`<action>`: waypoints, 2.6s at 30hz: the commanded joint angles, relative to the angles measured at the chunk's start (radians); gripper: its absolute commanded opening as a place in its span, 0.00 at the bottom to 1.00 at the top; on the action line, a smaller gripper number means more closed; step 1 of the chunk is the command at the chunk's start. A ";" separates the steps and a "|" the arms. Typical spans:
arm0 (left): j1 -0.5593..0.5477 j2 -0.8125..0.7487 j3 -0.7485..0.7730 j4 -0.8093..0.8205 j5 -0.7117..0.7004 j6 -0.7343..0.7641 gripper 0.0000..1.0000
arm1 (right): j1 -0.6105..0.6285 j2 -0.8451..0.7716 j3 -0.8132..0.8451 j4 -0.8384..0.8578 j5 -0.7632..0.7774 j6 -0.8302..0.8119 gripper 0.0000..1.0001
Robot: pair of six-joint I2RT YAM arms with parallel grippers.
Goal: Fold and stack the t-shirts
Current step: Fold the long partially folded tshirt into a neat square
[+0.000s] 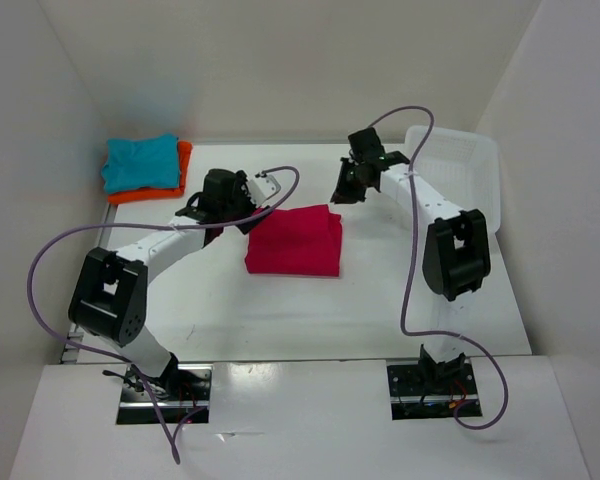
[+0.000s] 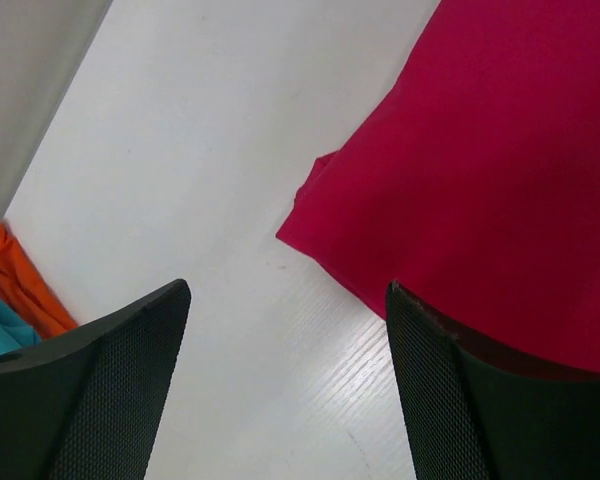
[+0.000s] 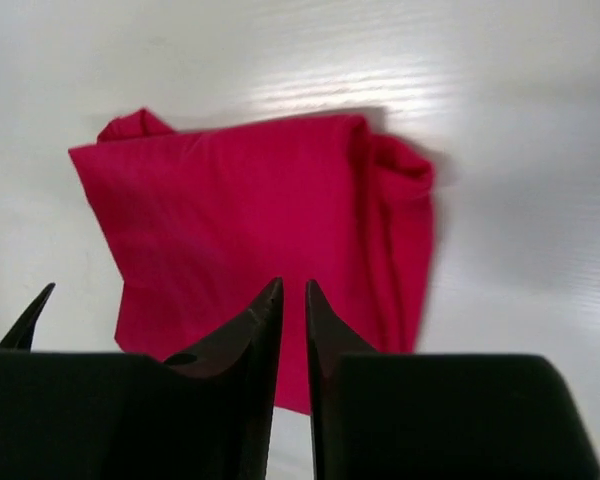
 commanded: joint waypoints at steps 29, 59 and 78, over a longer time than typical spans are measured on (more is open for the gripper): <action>0.238 0.105 0.271 -0.575 0.451 -0.447 0.94 | 0.071 0.301 0.165 0.185 0.096 -0.215 0.42; 0.192 0.364 0.470 -0.376 0.469 -0.533 1.00 | 0.068 -0.169 -0.211 0.120 0.258 0.040 0.00; 0.072 0.392 0.413 -0.365 0.422 -0.491 1.00 | -0.021 -0.229 -0.297 0.232 0.465 0.103 0.64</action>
